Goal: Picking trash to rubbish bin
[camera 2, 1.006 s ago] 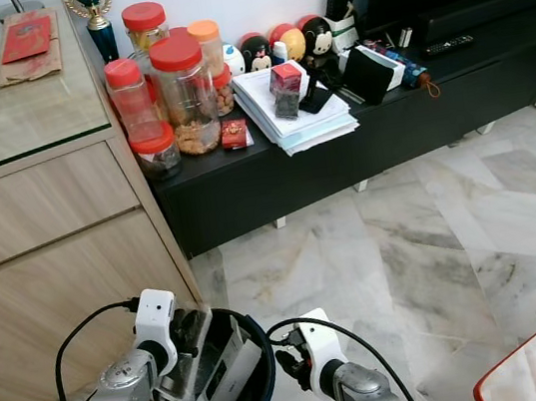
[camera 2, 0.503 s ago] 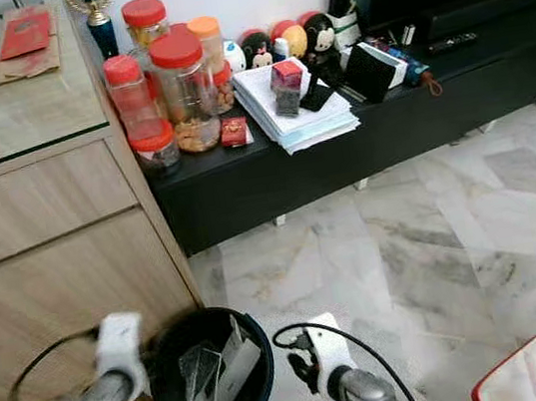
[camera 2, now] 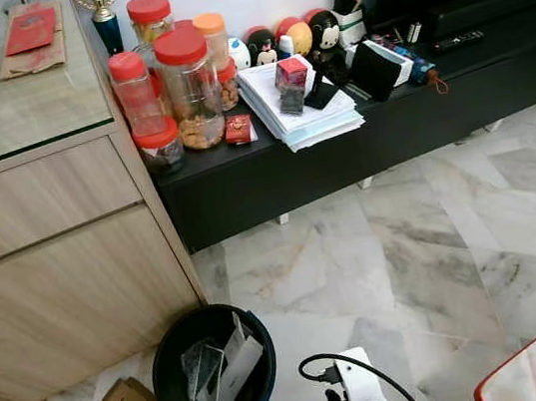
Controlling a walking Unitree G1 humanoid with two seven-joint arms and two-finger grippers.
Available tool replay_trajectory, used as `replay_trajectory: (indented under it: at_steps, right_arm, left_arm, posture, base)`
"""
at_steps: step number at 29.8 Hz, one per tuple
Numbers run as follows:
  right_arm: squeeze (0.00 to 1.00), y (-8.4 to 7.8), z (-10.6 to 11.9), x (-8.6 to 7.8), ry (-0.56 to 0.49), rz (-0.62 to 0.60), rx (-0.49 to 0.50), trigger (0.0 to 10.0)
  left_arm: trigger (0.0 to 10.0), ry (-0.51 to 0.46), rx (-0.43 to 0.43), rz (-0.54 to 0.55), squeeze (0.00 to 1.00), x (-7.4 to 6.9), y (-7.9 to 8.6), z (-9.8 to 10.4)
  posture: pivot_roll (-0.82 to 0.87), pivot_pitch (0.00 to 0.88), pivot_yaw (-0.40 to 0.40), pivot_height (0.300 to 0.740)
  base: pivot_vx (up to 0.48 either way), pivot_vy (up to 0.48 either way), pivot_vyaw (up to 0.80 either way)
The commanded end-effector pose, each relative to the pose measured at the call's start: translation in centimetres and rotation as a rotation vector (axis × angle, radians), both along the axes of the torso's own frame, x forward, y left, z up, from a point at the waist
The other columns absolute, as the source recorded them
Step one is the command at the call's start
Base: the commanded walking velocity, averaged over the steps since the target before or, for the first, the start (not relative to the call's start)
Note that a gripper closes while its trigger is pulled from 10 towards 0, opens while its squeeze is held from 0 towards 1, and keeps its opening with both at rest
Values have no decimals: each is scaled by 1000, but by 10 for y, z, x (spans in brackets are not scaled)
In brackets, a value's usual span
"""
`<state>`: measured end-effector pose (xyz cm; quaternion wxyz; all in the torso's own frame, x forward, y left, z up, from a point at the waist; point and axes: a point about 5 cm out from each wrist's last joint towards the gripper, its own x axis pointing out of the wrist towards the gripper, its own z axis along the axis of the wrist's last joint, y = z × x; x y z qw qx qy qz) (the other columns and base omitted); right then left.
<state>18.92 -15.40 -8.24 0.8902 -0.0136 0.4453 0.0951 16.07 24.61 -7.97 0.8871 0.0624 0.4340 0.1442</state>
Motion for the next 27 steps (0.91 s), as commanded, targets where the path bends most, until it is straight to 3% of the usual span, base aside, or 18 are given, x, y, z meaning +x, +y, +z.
replay_trajectory:
  at_steps: [1,9,27]
  right_arm:
    - [0,-1,-3,-5,23,0,-6,10000]
    - [0,6,0,0,9,-2,14,10000]
    - [0,6,-2,-4,16,-19,20,10000]
  left_arm:
    - [10000,28,-4,10,0,-5,-1,-3]
    - [10000,-1,-12,-17,0,7,-3,2]
    - [10000,15,-19,-13,0,1,-2,-1]
  posture:
    - [115,145,-40,740]
    - [105,122,-33,740]
    - [108,113,-29,740]
  base:
    - [0,0,0]
    - [0,0,0]
    - [0,0,0]
